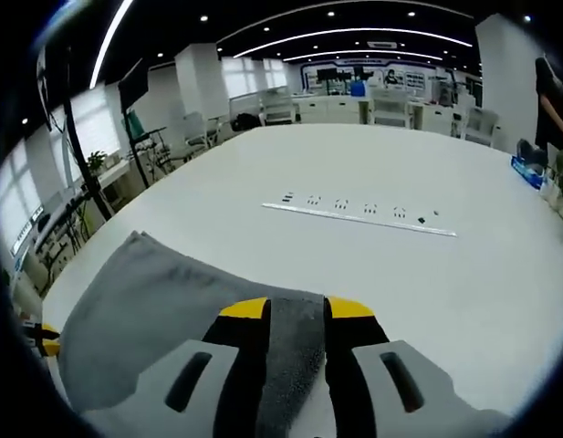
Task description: Fold the towel on the table until its edges align and the towel forms a compact rectangular stack.
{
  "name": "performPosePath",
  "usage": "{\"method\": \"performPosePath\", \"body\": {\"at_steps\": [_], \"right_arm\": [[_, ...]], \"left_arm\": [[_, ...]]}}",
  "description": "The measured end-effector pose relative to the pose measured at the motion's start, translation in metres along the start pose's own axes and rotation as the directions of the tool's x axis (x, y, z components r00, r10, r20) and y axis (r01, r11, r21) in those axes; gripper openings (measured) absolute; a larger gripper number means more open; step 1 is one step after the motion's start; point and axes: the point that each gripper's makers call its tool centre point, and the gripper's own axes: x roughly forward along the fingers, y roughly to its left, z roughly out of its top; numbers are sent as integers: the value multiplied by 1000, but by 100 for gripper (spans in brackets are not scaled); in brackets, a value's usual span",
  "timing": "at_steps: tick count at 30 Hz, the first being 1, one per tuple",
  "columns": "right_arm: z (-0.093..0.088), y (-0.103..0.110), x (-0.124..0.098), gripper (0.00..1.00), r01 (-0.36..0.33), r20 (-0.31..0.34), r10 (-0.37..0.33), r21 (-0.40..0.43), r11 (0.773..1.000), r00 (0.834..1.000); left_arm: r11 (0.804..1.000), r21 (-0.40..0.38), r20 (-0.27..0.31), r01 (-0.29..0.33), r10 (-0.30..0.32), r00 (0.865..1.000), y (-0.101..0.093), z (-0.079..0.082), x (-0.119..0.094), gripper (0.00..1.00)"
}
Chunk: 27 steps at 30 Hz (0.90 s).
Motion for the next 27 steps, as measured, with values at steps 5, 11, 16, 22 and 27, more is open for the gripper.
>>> {"method": "performPosePath", "body": {"at_steps": [5, 11, 16, 22, 27], "right_arm": [[-11, -8, -1, 21, 17, -20, -17, 7, 1000, 1000], [-22, -9, 3, 19, 21, -49, -21, 5, 1000, 999], [-31, -6, 4, 15, 11, -67, -11, 3, 1000, 998], [-32, -4, 5, 9, -4, -62, 5, 16, 1000, 998], [-32, -4, 5, 6, -16, -73, 14, -27, 1000, 997]], "left_arm": [[1000, 5, 11, 4, -4, 1000, -3, -1, 1, 16], [1000, 6, 15, 1, -1, 1000, -4, 0, 0, 15], [1000, 7, 23, 5, -5, 1000, -7, -1, 0, 12], [1000, 23, 1, 1, -1, 1000, -9, 0, 2, 8], [998, 58, 1, 11, -11, 1000, -11, 0, 5, 6]]}}
